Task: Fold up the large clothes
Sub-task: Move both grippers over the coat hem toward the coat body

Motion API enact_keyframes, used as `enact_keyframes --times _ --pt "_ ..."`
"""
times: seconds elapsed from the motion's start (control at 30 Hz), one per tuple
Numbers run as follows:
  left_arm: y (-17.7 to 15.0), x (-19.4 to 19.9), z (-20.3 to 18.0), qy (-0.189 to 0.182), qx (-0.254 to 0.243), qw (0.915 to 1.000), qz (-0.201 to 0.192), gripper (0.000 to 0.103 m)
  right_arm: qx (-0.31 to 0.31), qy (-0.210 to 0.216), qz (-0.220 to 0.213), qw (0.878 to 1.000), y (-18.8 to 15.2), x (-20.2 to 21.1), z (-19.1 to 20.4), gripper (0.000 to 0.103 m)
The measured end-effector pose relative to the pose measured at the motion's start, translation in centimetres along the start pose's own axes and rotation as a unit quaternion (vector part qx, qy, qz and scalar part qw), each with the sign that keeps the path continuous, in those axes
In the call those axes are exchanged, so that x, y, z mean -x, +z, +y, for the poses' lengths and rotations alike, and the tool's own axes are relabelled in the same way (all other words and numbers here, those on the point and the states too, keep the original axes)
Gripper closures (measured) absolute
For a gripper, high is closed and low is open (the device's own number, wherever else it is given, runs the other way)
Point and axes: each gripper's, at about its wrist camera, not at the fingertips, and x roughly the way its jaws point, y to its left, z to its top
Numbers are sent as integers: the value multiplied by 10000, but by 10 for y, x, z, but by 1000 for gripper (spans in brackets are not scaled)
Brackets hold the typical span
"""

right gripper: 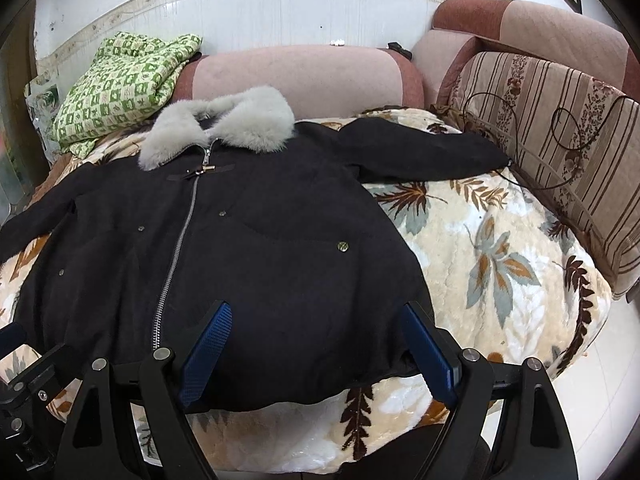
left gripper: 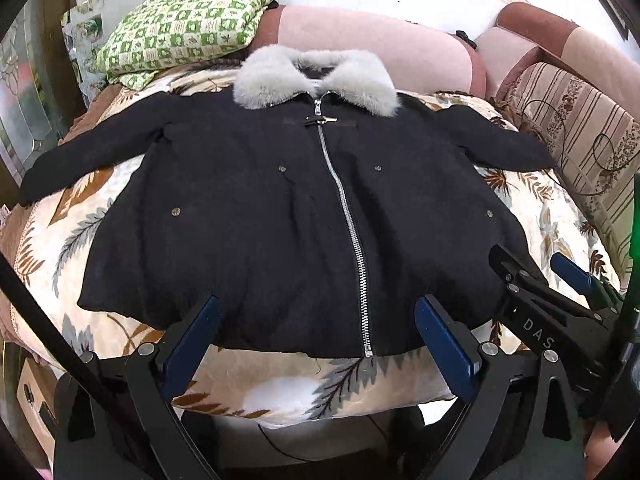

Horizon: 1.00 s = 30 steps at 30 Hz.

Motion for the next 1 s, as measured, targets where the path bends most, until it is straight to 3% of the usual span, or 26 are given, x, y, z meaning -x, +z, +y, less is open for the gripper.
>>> enact_keyframes --times 1.0 --pt "0 -43 18 44 203 9990 394 6 166 -104 325 9993 -8 -30 16 14"
